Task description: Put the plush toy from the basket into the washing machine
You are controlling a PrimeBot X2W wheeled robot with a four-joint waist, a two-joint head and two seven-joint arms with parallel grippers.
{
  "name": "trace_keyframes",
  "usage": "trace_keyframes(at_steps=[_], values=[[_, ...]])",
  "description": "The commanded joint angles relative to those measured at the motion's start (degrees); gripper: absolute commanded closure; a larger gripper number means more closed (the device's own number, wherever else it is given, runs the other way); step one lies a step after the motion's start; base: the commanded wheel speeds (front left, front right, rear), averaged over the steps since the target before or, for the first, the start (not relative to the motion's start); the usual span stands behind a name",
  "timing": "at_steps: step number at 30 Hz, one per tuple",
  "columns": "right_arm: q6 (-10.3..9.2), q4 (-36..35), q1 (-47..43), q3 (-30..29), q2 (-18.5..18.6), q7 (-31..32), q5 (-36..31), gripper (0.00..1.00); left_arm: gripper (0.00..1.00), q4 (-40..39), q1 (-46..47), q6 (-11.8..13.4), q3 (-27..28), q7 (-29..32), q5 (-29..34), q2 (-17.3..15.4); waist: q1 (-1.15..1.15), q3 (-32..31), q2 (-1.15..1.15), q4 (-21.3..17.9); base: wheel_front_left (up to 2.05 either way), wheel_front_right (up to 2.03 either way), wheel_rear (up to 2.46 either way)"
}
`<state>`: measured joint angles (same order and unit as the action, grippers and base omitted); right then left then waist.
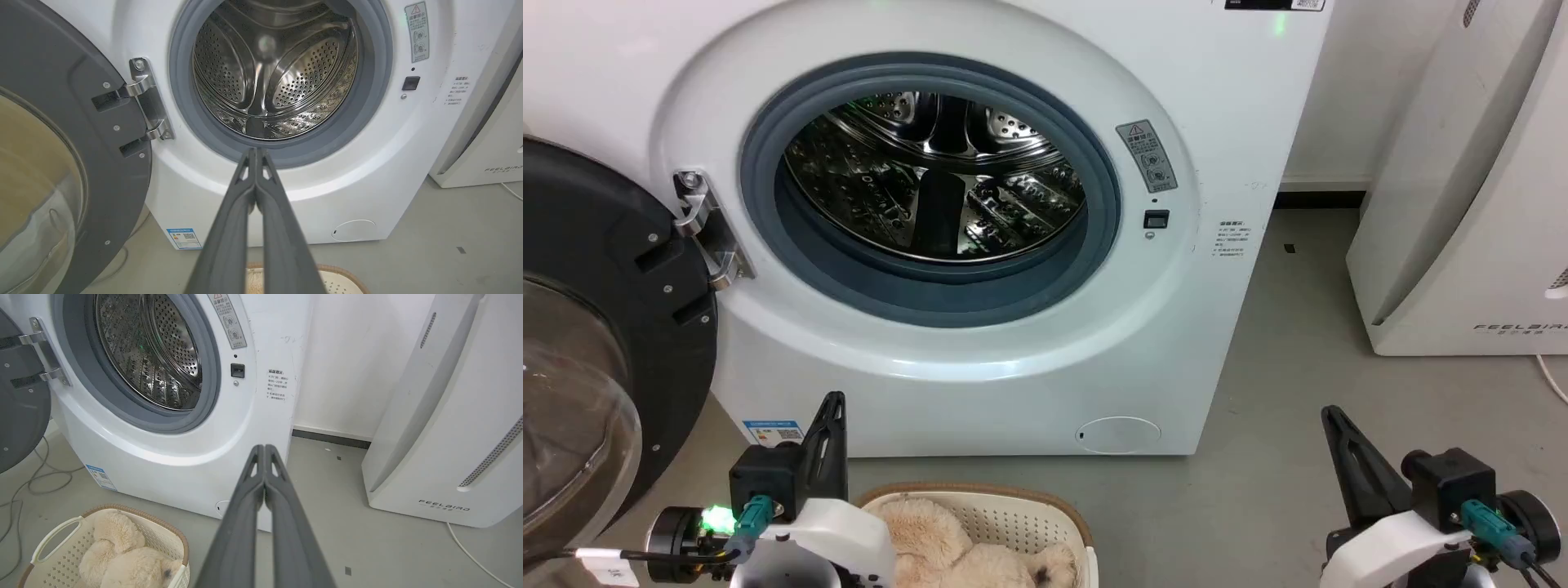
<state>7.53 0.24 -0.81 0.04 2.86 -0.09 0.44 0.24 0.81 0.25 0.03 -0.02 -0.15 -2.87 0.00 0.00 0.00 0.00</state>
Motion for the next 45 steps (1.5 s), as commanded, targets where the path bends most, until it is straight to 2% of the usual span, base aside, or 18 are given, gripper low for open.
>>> trace_keyframes(at_steps=[1,25,26,37,45], values=[[-0.04,-0.24,0.81,-0.04,0.01,0.09,-0.44,1.00,1.00,-0.24,-0.81,-0.25,-0.03,0.02,0.15,0.00,0.00,0.00,0.00,0.00,0.00,0.00,0.00],[-0.04,-0.24,0.81,-0.04,0.01,0.09,-0.44,1.00,1.00,-0.24,-0.81,-0.25,-0.03,0.02,0.15,0.00,0.00,0.00,0.00,0.00,0.00,0.00,0.00],[0.01,0.00,-0.02,-0.01,0.00,-0.02,0.03,0.00,0.00,0.02,0.01,0.02,0.00,-0.01,0.00,0.00,0.00,0.00,0.00,0.00,0.00,0.00,0.00],[0.01,-0.68,-0.15,-0.94,0.00,-1.21,2.08,0.00,0.00,0.80,0.57,1.00,-1.02,-1.22,-0.38,0.00,0.00,0.34,0.00,-0.04,0.00,0.00,0.00],[0.00,-1.11,0.14,-1.33,0.00,-2.29,3.54,0.00,0.00,4.16,2.76,0.52,-2.43,-2.30,-0.53,-0.02,0.00,1.64,0.00,-0.19,0.00,0.00,0.00]])
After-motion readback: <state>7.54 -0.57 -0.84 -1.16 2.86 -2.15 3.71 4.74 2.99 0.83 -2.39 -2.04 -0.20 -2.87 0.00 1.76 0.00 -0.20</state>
